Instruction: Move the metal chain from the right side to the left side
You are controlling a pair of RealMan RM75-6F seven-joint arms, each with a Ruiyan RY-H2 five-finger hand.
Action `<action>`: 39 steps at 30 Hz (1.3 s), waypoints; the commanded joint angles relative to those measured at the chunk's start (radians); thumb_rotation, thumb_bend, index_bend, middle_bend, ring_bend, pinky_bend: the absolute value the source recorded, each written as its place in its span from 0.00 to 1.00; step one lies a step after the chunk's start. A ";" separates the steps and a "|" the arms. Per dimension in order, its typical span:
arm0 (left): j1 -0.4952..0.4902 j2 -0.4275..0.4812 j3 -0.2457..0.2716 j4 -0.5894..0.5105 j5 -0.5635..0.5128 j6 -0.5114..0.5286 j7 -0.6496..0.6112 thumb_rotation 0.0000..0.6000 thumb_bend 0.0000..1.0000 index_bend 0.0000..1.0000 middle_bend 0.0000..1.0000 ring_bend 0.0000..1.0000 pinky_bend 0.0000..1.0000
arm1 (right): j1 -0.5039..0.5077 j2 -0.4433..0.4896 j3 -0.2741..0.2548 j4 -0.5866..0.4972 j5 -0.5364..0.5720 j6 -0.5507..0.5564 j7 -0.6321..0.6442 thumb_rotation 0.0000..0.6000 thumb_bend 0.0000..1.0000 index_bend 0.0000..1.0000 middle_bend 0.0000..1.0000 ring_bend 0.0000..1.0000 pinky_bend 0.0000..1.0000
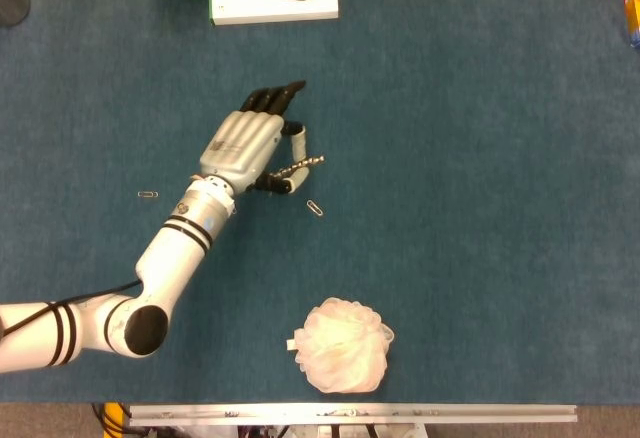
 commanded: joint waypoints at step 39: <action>0.098 -0.024 0.041 0.103 -0.021 -0.032 -0.010 1.00 0.38 0.58 0.00 0.00 0.03 | 0.029 -0.003 -0.010 -0.041 -0.013 -0.041 -0.042 1.00 0.03 0.30 0.11 0.00 0.04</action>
